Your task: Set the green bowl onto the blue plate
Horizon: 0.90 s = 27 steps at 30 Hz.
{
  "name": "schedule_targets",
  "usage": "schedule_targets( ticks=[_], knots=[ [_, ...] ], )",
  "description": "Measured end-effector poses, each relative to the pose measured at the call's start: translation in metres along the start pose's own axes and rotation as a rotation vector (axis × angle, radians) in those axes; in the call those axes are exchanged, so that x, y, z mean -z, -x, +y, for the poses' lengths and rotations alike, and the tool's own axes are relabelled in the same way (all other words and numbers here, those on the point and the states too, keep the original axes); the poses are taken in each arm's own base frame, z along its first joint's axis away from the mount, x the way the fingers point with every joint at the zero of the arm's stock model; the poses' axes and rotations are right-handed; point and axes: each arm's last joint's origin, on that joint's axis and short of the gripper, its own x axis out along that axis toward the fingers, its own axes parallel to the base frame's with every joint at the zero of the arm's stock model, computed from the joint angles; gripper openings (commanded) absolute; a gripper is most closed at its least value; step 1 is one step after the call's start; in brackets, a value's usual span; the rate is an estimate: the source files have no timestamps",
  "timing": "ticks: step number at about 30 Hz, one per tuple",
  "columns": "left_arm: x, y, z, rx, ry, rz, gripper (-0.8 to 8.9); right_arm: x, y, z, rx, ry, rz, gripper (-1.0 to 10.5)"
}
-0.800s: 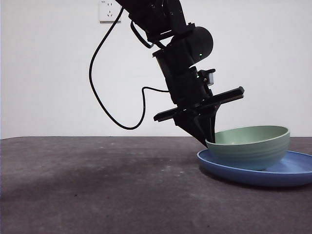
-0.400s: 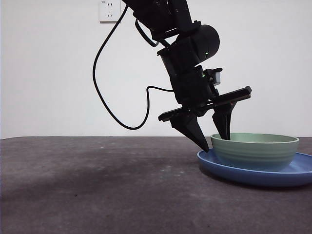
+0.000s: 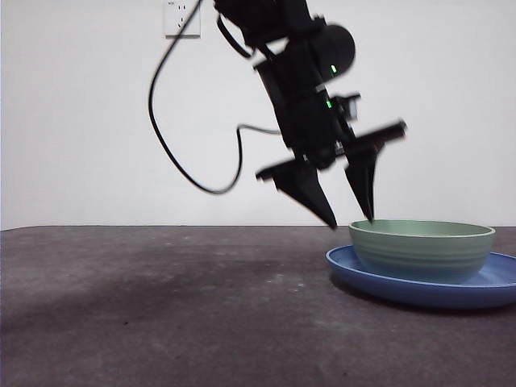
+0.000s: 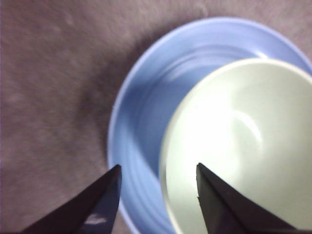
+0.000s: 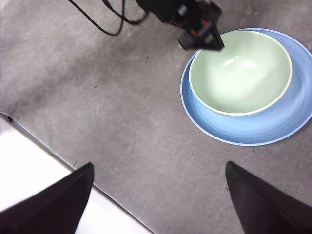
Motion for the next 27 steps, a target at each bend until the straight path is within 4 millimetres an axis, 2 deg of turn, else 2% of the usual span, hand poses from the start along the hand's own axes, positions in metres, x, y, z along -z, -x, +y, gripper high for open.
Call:
schedule_targets(
  ticks=[3, 9, 11, 16, 22, 27],
  knots=[
    [-0.008, 0.036, 0.003, 0.002, 0.001, -0.062, 2.5, 0.0, 0.0, 0.0, 0.0, 0.0, 0.0, 4.3],
    [-0.018, 0.134, 0.013, 0.001, 0.018, -0.249, 2.52, 0.0, 0.0, 0.0, 0.0, 0.0, -0.001, 4.3],
    [-0.016, 0.163, 0.016, -0.004, 0.022, -0.292, 2.52, 0.0, 0.0, 0.0, 0.001, 0.001, -0.003, 4.3],
    [-0.002, 0.218, 0.024, -0.029, 0.018, -0.337, 2.53, -0.001, 0.0, 0.0, 0.003, 0.002, -0.005, 4.3],
    [0.033, 0.258, 0.036, -0.064, 0.024, -0.376, 2.52, -0.001, 0.0, -0.001, 0.028, 0.002, -0.004, 4.3],
    [0.078, 0.266, 0.044, -0.043, 0.012, -0.387, 2.52, -0.001, 0.0, -0.001, 0.028, 0.002, -0.004, 4.3]
  ],
)
